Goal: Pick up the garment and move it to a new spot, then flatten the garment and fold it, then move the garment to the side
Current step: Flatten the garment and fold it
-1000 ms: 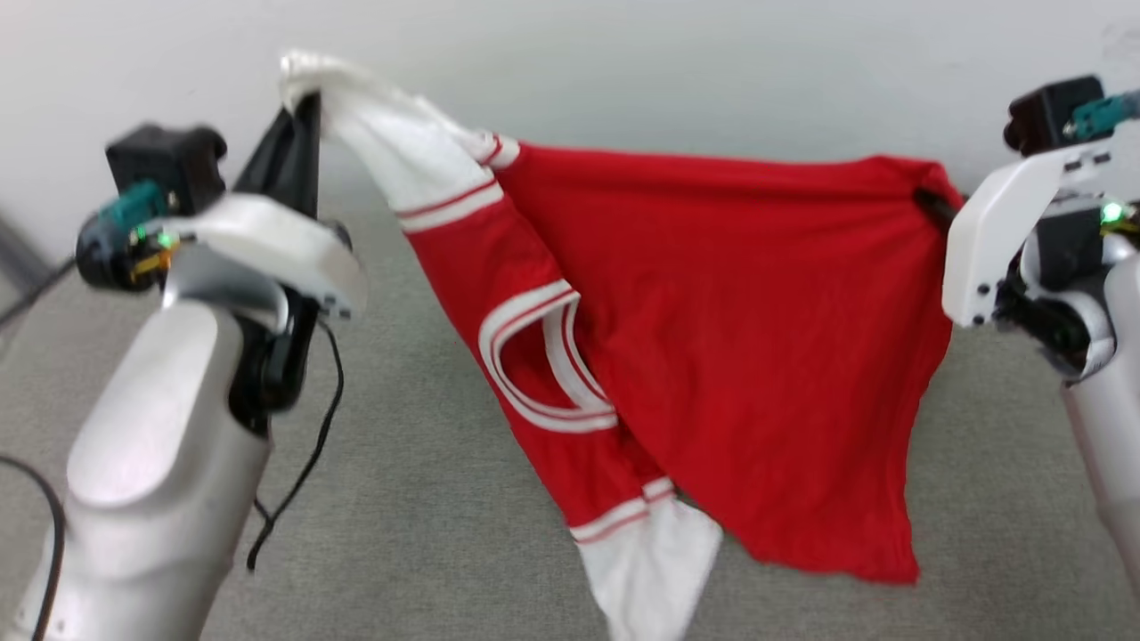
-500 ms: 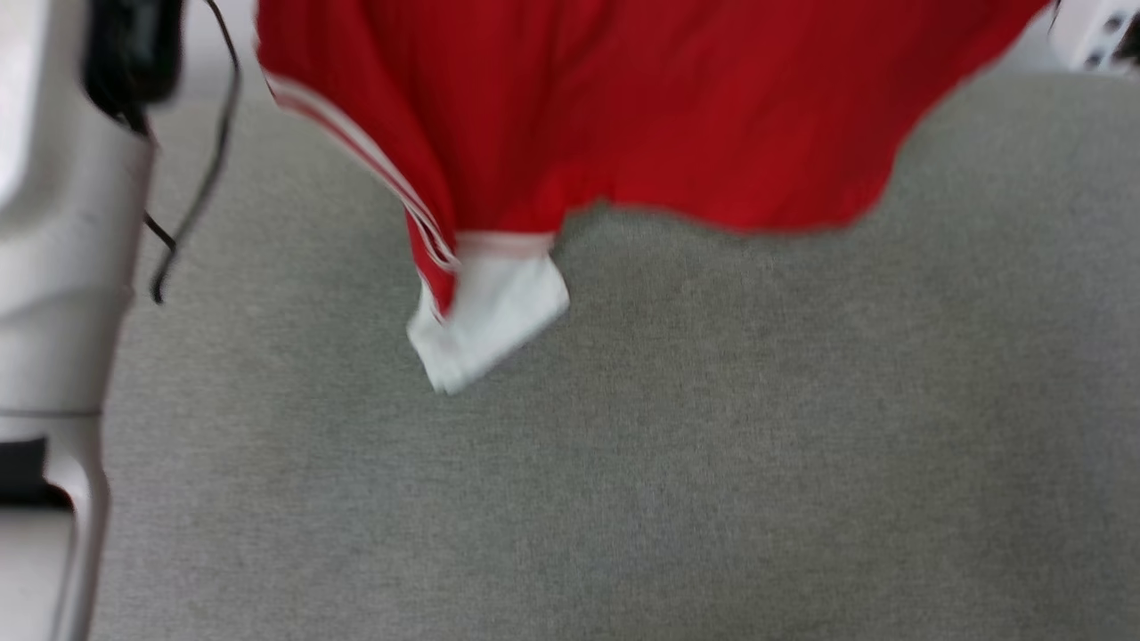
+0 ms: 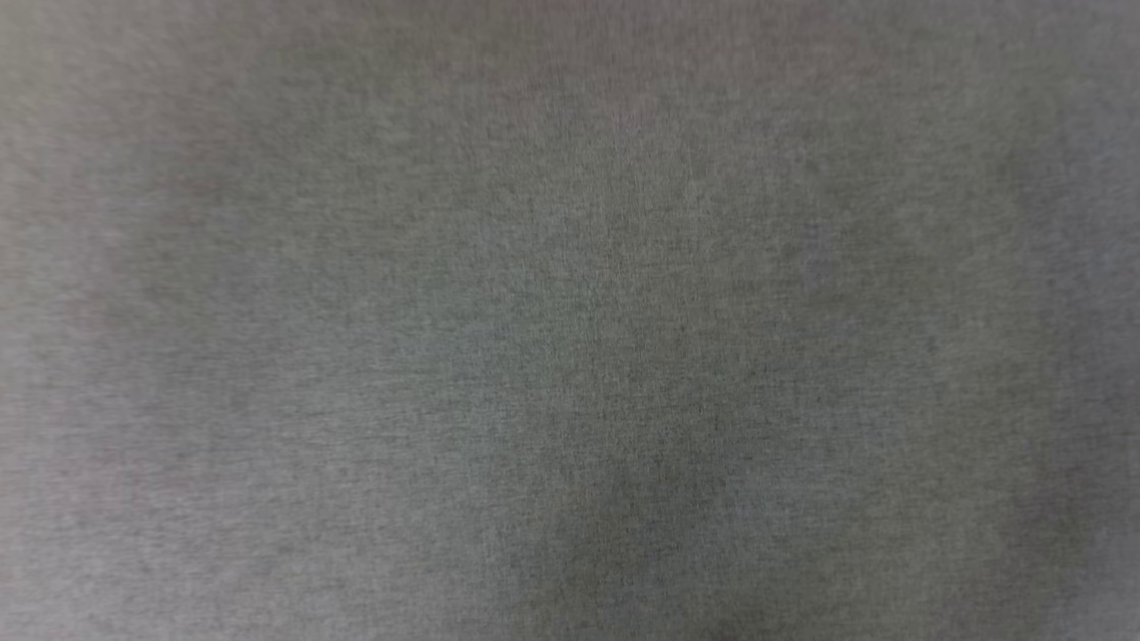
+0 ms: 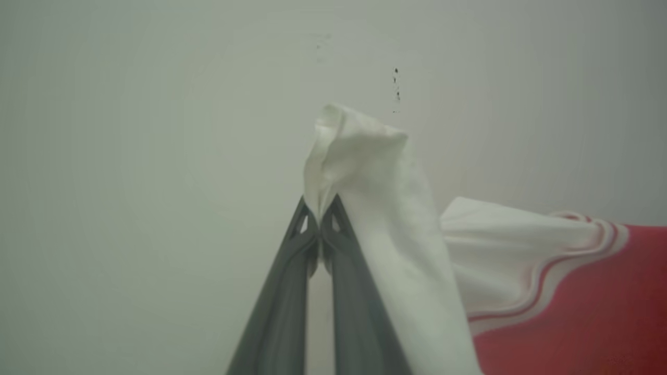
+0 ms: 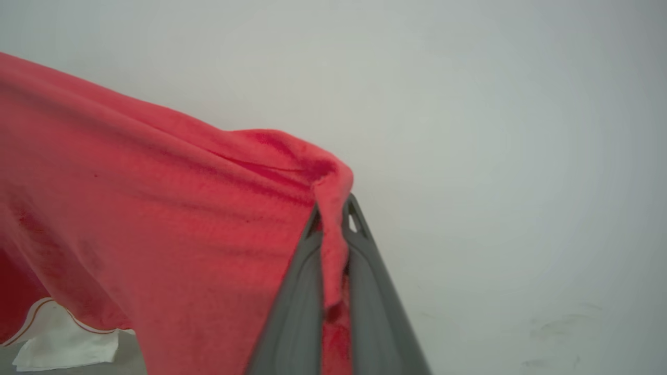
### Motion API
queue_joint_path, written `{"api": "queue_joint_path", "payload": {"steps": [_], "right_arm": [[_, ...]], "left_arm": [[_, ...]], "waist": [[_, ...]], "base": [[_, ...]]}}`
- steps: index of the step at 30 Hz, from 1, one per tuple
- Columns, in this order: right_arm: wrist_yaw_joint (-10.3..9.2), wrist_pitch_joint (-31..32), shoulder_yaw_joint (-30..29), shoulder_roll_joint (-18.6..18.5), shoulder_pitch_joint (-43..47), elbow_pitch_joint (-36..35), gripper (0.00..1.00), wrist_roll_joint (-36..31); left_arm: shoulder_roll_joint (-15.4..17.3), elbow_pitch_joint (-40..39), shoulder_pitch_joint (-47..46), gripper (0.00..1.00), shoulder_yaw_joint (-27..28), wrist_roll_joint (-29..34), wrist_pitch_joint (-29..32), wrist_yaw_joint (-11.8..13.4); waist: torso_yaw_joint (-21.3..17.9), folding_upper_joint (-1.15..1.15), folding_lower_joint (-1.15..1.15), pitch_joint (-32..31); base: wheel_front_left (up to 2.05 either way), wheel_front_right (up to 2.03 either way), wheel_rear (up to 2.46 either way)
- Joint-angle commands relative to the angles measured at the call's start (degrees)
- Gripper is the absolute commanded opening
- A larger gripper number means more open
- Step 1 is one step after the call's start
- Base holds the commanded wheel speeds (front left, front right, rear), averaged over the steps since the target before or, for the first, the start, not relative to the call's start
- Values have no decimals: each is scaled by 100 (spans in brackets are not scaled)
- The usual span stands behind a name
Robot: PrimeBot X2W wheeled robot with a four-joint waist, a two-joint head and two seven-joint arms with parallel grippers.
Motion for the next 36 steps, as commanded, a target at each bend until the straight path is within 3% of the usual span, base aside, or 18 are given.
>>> {"api": "queue_joint_path", "payload": {"steps": [1, 12, 21, 29, 36], "right_arm": [[-12, -68, 10, -74, -172, 28, 0, -40], [-11, -425, 610, 65, -495, 571, 0, 36], [-11, -580, 1344, -178, 16, 1093, 0, 343], [-12, -751, 1894, -462, 1566, 1060, 0, 939], [-13, -976, 2023, -684, 3266, 780, 0, 1389]], "left_arm": [[94, 40, -152, 0, 43, 28, 9, 1], [4, 520, 99, 0, 34, -175, -217, -143], [-303, 1113, 1075, 0, 164, -615, -643, -358], [-496, 1065, 3091, 0, 313, -1015, -885, -524], [-540, 446, 5117, 0, 243, -1003, -890, -199]], "waist": [[-81, 0, -1, 489], [-42, 0, -1, 1048], [173, 0, -1, 645], [421, 0, -1, -347], [532, 0, -1, -1158]], "base": [[0, 0, 0], [0, 0, 0], [0, 0, 0], [0, 0, 0], [0, 0, 0]]}}
